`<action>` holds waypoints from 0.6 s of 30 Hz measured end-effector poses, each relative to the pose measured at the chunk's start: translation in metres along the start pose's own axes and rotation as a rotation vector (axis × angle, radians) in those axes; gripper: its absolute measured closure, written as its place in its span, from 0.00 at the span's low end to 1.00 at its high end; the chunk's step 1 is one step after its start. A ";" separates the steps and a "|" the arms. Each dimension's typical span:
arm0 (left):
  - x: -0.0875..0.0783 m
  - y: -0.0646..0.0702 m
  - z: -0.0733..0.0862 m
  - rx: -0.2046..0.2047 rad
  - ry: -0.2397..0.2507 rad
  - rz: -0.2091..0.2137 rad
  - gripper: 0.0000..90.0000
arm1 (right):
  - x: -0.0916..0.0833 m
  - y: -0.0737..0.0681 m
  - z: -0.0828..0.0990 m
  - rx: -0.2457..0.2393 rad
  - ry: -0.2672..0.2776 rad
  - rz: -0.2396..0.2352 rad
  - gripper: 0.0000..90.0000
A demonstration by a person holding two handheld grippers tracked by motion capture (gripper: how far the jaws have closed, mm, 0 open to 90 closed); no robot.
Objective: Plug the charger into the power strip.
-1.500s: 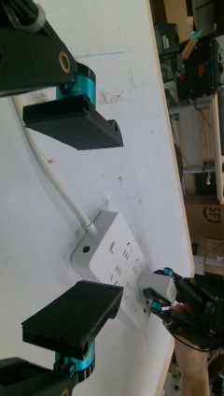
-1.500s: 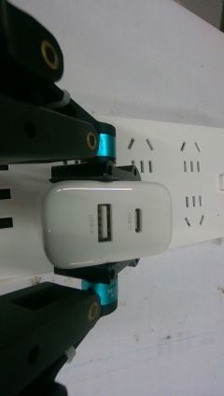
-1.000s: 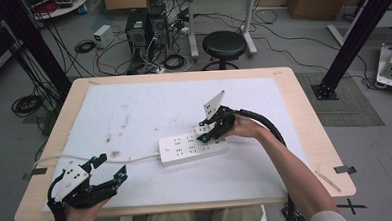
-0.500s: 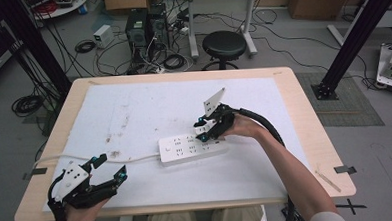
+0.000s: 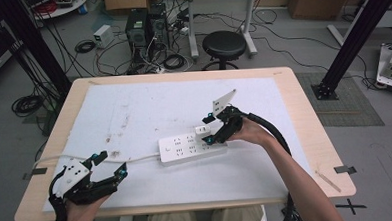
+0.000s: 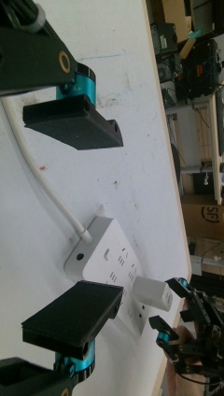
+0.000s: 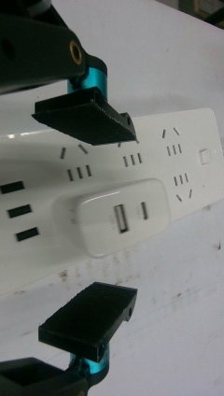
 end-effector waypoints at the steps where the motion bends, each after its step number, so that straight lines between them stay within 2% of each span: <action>1: 0.000 0.000 0.000 0.002 0.000 0.002 0.27 | -0.003 0.000 0.002 0.019 0.019 0.010 0.24; 4: 0.001 0.001 -0.001 0.006 0.002 0.006 0.26 | -0.007 -0.001 0.005 0.040 0.041 0.014 0.24; 5: 0.001 0.001 -0.001 0.006 0.002 0.006 0.26 | -0.014 -0.003 0.009 0.075 0.069 0.033 0.24; 6: 0.003 0.002 -0.001 0.006 0.005 0.007 0.26 | -0.014 -0.003 0.009 0.075 0.069 0.033 0.24; 7: 0.003 0.002 -0.002 0.009 0.002 0.008 0.26 | -0.035 -0.012 0.019 0.130 0.163 0.099 0.24; 10: 0.004 0.002 -0.002 0.007 0.007 0.008 0.25 | -0.040 -0.015 0.022 0.147 0.181 0.121 0.24; 11: 0.005 0.003 -0.003 0.011 0.008 0.012 0.25 | -0.053 -0.022 0.029 0.187 0.241 0.157 0.24; 13: 0.006 0.003 -0.003 0.011 0.009 0.012 0.25 | -0.056 -0.023 0.031 0.192 0.249 0.169 0.24; 15: 0.007 0.004 -0.004 0.009 0.012 0.014 0.25 | -0.064 -0.030 0.038 0.211 0.279 0.204 0.24; 18: 0.009 0.004 -0.004 0.012 0.014 0.016 0.25 | -0.066 -0.032 0.041 0.213 0.290 0.218 0.24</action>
Point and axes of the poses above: each handheld gripper's, and its own axes: x roughly forward along the jaws, z roughly out of its underside, y roughly to its right, the point moved 4 cm from there along x, roughly forward along the jaws, and after that the axes turned 5 degrees about -y, right-handed, at the moved point
